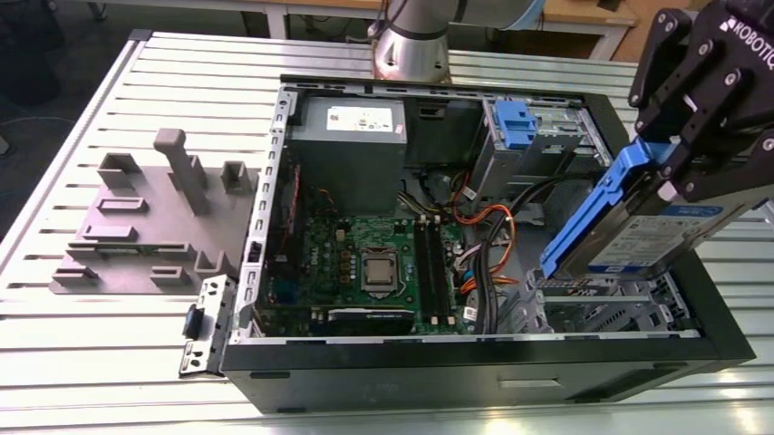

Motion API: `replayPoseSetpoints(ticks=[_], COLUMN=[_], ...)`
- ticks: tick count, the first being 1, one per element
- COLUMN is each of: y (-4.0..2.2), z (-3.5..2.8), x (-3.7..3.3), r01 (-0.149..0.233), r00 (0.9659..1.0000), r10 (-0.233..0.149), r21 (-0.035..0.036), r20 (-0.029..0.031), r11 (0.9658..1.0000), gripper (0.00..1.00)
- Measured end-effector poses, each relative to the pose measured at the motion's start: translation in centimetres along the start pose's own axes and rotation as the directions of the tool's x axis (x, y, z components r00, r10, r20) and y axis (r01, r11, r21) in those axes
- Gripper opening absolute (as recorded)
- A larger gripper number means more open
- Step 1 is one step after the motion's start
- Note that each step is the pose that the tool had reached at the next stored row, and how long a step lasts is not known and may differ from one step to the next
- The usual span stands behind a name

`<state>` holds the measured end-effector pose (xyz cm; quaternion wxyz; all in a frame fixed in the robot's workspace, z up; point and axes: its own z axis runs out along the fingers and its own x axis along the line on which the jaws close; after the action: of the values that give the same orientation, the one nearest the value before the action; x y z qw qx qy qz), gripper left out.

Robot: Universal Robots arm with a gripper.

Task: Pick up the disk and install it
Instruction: 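Insert the disk into the insertion slot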

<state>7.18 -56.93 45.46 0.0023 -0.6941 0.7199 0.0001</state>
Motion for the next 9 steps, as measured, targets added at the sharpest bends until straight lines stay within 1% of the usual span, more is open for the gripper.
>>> replayPoseSetpoints(ticks=[9], y=[-0.16], z=[1.37], x=[0.14], r01=[0.000], r00=[1.0000], r10=[0.000], r21=[0.0000], r20=[0.0000], r11=[1.0000], gripper=[0.36])
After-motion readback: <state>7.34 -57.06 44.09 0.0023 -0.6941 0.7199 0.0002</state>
